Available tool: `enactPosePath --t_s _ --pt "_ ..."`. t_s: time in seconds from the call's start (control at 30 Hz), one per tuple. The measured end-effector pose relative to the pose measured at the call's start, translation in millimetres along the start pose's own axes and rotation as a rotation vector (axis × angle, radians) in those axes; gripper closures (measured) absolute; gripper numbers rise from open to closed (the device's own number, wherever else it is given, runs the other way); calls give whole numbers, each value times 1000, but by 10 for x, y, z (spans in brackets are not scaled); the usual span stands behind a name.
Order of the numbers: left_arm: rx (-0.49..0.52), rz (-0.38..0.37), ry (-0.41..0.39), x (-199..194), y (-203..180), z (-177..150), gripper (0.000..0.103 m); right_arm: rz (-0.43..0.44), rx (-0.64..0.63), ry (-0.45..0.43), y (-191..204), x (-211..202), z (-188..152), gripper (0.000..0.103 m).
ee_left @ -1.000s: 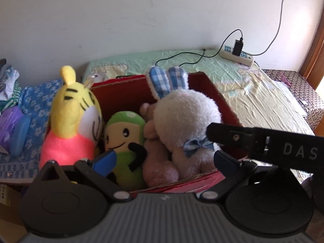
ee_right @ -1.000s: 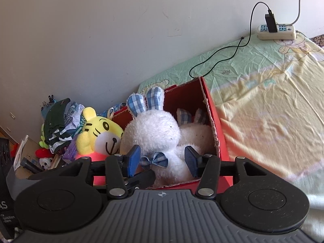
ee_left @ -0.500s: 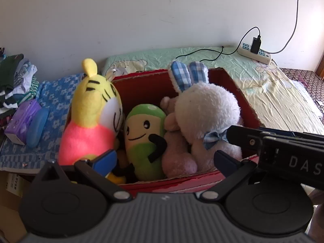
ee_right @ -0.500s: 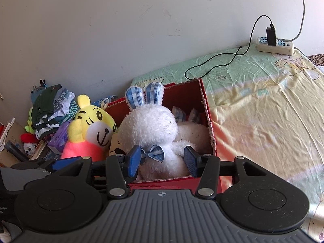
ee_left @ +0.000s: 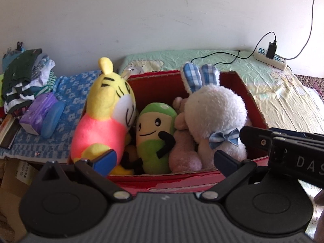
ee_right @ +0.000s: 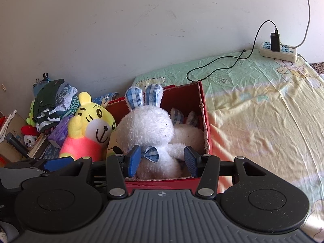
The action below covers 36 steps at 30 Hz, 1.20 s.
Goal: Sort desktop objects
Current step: 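Open the right gripper and release the second bunny in the box, then raise the right gripper out of the box and sweep it over the bed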
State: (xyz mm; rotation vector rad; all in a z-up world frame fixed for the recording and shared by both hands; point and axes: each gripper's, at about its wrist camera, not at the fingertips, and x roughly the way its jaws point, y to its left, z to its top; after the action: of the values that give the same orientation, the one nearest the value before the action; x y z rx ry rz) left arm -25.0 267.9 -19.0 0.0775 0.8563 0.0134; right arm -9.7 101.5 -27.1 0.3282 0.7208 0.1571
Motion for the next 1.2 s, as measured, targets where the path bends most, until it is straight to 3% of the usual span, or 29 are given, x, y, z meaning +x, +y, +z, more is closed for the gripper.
enactPosePath --t_s 0.67,0.87,1.2 --pt "-75 186 51 -89 -126 -14 1 25 -77 28 -136 -126 93 51" --pt "-74 198 78 -92 -142 -25 1 27 -89 20 -124 -148 93 45" --pt "-40 155 111 -102 -309 -64 1 16 -81 -2 -188 -234 62 45"
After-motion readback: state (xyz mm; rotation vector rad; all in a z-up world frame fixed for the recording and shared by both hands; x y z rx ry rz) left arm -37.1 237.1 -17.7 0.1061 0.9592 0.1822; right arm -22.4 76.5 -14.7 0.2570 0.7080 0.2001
